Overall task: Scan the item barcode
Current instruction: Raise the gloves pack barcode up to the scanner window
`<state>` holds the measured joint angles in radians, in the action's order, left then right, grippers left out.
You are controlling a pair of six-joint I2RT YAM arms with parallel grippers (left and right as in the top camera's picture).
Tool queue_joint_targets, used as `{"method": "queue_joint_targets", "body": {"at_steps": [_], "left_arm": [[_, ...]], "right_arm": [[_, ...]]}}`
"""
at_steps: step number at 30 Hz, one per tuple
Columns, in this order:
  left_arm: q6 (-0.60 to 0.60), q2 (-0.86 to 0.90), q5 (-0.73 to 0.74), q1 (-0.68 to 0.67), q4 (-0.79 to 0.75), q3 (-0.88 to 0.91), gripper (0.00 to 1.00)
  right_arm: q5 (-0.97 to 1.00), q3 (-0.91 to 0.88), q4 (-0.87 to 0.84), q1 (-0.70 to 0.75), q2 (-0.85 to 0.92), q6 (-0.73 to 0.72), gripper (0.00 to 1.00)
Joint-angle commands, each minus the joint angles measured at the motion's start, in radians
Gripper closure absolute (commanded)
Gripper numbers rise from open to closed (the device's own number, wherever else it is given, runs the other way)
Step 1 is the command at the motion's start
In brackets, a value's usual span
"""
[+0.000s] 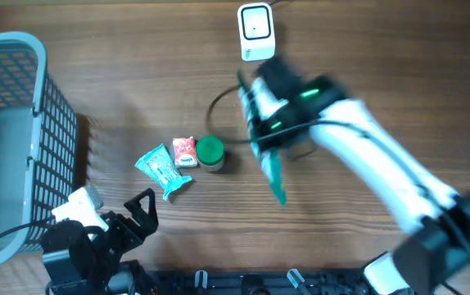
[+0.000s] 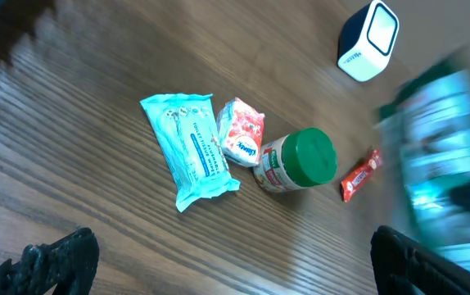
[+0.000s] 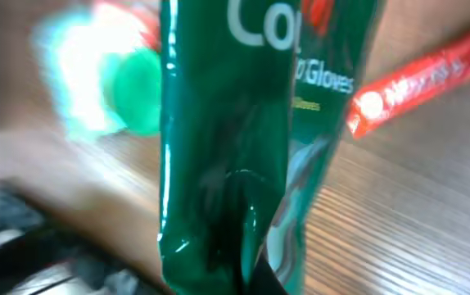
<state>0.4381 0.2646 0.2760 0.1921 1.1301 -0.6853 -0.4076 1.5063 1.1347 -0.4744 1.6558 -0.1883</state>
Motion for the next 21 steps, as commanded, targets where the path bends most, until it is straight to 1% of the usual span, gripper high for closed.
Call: {"method": "queue_joint_targets", "body": {"at_steps": [1,3,5,7,9,10,11,12,14,15,16,19,21], "left_arm": [[-0.019,-0.002,0.011,0.002,-0.002,0.002,0.00],[-0.019,-0.002,0.011,0.002,-0.002,0.002,0.00],[-0.019,-0.002,0.011,0.002,-0.002,0.002,0.00],[-0.019,-0.002,0.011,0.002,-0.002,0.002,0.00],[-0.019,-0.002,0.012,0.002,-0.002,0.002,0.00],[-0.019,-0.002,0.011,0.002,-0.002,0.002,0.00],[-0.019,-0.002,0.011,0.002,-0.002,0.002,0.00],[-0.019,-0.002,0.012,0.002,-0.002,0.002,0.00],[-0.019,-0.002,0.011,0.002,-0.002,0.002,0.00],[-0.019,-0.002,0.012,0.002,-0.002,0.002,0.00],[-0.019,-0.002,0.012,0.002,-0.002,0.002,0.00],[-0.019,-0.002,0.011,0.002,-0.002,0.002,0.00],[-0.019,-0.002,0.011,0.002,-0.002,0.002,0.00]], "right_arm": [[-0.640,-0.003,0.035,0.185,-0.063,0.333,0.96],[-0.775,-0.063,-0.028,0.230,-0.059,0.370,0.96],[-0.955,-0.165,-0.187,0.240,-0.055,0.367,0.96],[-1.201,-0.294,-0.414,0.234,-0.039,0.311,0.96],[-1.214,-0.361,-0.549,0.231,-0.025,0.204,0.96],[-1.214,-0.385,-0.611,0.231,-0.018,0.114,0.96],[-1.214,-0.401,-0.671,0.231,-0.010,0.001,0.96],[-1.214,-0.406,-0.727,0.231,0.002,-0.153,0.96],[-1.214,-0.406,-0.807,0.231,0.019,-0.374,0.96],[-1.215,-0.406,-0.837,0.231,0.023,-0.475,0.96],[-1.215,-0.406,-0.839,0.231,0.023,-0.536,0.96],[-1.214,-0.406,-0.847,0.231,0.023,-0.573,0.96],[-1.202,-0.406,-0.887,0.228,0.023,-0.509,0.96]]}}
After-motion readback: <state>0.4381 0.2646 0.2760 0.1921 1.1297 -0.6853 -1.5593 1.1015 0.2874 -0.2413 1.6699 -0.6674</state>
